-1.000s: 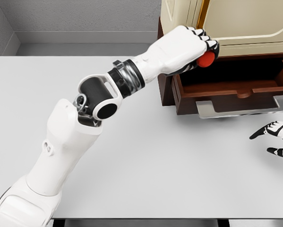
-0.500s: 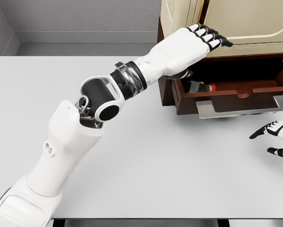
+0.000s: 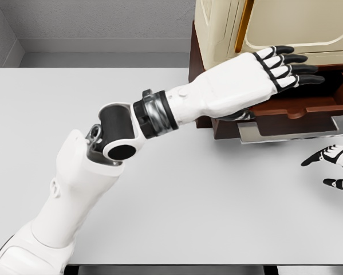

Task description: Put the switch into the drawer with left arm, and close the drawer with right arm

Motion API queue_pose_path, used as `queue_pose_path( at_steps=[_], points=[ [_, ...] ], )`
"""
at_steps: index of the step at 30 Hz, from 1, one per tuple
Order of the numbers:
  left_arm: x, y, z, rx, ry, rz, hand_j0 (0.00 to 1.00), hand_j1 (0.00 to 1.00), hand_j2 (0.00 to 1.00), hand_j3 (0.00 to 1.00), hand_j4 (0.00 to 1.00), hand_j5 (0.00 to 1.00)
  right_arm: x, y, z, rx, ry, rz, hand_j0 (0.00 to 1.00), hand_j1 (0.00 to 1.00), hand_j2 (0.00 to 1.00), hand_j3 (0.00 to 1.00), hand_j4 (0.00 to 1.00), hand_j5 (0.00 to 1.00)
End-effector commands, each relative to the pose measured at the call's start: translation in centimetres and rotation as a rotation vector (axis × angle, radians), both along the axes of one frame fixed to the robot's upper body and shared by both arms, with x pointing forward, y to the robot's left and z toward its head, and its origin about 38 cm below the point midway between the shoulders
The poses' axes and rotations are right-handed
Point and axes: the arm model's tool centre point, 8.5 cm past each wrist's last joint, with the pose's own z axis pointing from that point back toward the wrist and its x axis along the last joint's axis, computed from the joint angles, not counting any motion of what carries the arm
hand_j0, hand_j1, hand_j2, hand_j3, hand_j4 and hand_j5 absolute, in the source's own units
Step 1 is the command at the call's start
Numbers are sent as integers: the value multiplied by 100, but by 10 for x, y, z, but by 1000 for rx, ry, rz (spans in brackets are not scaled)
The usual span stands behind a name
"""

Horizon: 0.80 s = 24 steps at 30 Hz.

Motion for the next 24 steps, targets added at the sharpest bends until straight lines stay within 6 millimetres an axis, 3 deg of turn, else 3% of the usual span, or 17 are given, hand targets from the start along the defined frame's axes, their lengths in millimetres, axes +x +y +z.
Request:
queue_pose_path(
  at_steps=[1,5,8,12,14,19,24],
  points=[
    [-3,26,15,-88,-41,-101,100,100,100,100,100,100,0,1,2,8,0,-1,70,70,70,70,70,70],
    [14,98,2,-119,71,-61,100,100,100,100,100,100,1,1,3,14,4,1,70,70,70,70,70,70],
    [20,171,-12,-148,159,43,100,100,100,100,100,100,1,1,3,37,11,-6,70,70,70,70,70,70],
    [9,258,-35,-205,254,211,100,100,100,100,100,100,1,1,3,52,14,-12,70,70,70,70,70,70],
    [-2,290,-53,-225,293,306,100,100,100,100,100,100,2,1,5,57,9,-13,70,70,70,70,70,70],
    [-9,346,-76,-200,346,484,100,100,100,100,100,100,3,1,5,67,0,-20,70,70,70,70,70,70],
    [-33,370,-155,-174,575,581,100,100,100,100,100,100,2,0,3,68,5,-23,70,70,70,70,70,70]
  ],
)
